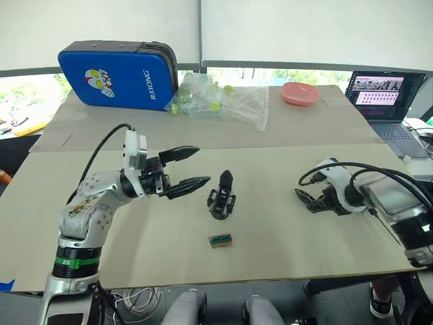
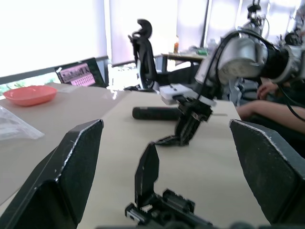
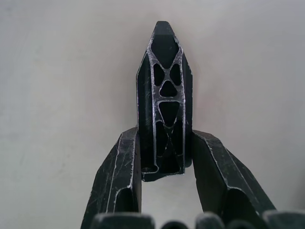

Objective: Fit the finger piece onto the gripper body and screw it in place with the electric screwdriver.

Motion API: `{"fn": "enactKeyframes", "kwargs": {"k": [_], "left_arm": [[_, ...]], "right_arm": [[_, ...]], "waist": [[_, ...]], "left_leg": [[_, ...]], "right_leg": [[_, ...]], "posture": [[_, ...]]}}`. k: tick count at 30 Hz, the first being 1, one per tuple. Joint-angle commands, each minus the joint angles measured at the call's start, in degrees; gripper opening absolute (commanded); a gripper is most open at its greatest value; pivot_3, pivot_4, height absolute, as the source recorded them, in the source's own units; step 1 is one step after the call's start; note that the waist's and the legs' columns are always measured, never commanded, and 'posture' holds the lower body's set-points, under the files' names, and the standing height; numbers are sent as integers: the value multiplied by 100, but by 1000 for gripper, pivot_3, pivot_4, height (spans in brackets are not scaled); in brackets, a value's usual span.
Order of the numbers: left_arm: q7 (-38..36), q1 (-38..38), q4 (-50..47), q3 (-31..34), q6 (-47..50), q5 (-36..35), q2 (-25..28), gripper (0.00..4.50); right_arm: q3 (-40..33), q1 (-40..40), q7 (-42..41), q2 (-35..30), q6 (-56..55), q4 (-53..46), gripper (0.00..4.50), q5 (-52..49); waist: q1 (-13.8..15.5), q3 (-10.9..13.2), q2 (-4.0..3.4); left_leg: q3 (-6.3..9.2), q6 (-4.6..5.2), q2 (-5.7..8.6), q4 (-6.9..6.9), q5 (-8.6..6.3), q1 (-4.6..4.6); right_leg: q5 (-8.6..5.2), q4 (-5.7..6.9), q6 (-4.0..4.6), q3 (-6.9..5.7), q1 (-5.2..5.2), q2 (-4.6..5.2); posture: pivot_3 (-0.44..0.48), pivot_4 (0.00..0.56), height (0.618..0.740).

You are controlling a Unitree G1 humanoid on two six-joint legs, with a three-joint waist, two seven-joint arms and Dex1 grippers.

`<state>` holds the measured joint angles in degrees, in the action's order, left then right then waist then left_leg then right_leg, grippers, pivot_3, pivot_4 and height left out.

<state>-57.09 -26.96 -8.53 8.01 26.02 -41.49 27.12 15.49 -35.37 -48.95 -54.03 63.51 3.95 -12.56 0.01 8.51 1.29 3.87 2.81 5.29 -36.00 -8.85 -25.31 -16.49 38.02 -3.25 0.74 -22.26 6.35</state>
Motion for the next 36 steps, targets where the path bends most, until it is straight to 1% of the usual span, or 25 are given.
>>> {"fn": "enactKeyframes", "kwargs": {"k": [1,2,5,7,9,11,12,16,17,19,22,25,30,36], "left_arm": [[625,-628,226,437,118,-332,-159,4500],[779,-818,326,496,187,-443,-258,4500],[1120,-1117,435,594,396,-676,-492,4500],[1293,-1229,433,590,523,-779,-629,4500],[1535,-1396,457,547,662,-875,-830,4500],[1823,-1563,487,511,819,-992,-1058,4500],[1939,-1641,512,452,884,-987,-1162,4500],[2403,-1855,618,406,1108,-1113,-1626,4500],[2496,-1854,590,417,1152,-1196,-1743,4500],[2634,-1843,501,376,1260,-1300,-1925,4500],[2800,-1831,447,331,1338,-1362,-2090,4500],[2958,-1855,450,328,1340,-1434,-2264,4500],[3164,-1923,498,381,1326,-1563,-2511,4500],[3247,-1908,487,317,1266,-1542,-2653,4500]], "right_arm": [[-1070,222,502,12,-441,-723,1108,-28],[-1562,364,721,146,-558,-1108,1108,-103],[-2416,666,1104,489,-800,-2082,1108,-251],[-2746,725,1442,792,-948,-2652,1108,-263],[-2835,699,1904,1166,-1171,-3235,1108,-144],[-2678,653,2300,1481,-1582,-3699,1108,69],[-2474,618,2503,1627,-1792,-3878,1108,247],[-1773,367,3153,2198,-2155,-4197,1108,749],[-1591,350,3208,2226,-2310,-4216,1108,908],[-1286,355,3245,2181,-2673,-4172,1108,1246],[-1193,339,3402,2345,-2951,-4069,1108,1471],[-820,305,3374,2350,-3236,-3976,1108,1823],[-539,252,3262,2497,-3338,-3947,1108,2046],[-440,243,3166,2680,-3325,-3963,1108,2171]], "waist": [[33,2,0],[51,3,-2],[71,3,-3],[66,3,-2],[63,3,-2],[67,4,-2],[74,4,-2],[69,4,-2],[69,3,-2],[74,4,-1],[69,4,-2],[64,4,-2],[64,4,-2],[68,4,-2]], "left_leg": [[0,16,0,-3,13,-12],[0,23,0,-3,23,-17],[-1,31,3,0,28,-20],[0,35,4,1,27,-20],[-1,37,6,1,26,-20],[-1,36,6,-2,28,-20],[-1,31,6,-2,31,-20],[-1,27,10,-3,34,-17],[-1,27,11,-4,34,-17],[-1,28,13,-3,35,-17],[-1,27,16,-2,35,-19],[-1,26,16,-1,36,-17],[-1,24,15,-1,38,-15],[-1,24,15,-1,38,-16]], "right_leg": [[0,8,0,-1,-1,-7],[0,10,0,0,-7,-13],[0,9,-1,0,-6,-24],[1,6,-4,0,-4,-26],[1,6,-5,3,-4,-27],[1,8,-5,3,-4,-27],[2,10,-5,3,-6,-27],[5,11,-10,4,-2,-29],[5,10,-10,4,-2,-29],[5,10,-11,4,-3,-28],[5,10,-11,5,-6,-30],[5,10,-10,6,-5,-33],[5,12,-10,6,-4,-37],[5,10,-10,6,-3,-38]], "posture": [[0,150,740],[0,150,740],[0,150,740],[0,150,740],[0,150,740],[0,150,740],[0,150,740],[0,150,740],[0,150,740],[0,150,740],[0,150,740],[0,150,740],[0,150,740],[0,150,740]]}}
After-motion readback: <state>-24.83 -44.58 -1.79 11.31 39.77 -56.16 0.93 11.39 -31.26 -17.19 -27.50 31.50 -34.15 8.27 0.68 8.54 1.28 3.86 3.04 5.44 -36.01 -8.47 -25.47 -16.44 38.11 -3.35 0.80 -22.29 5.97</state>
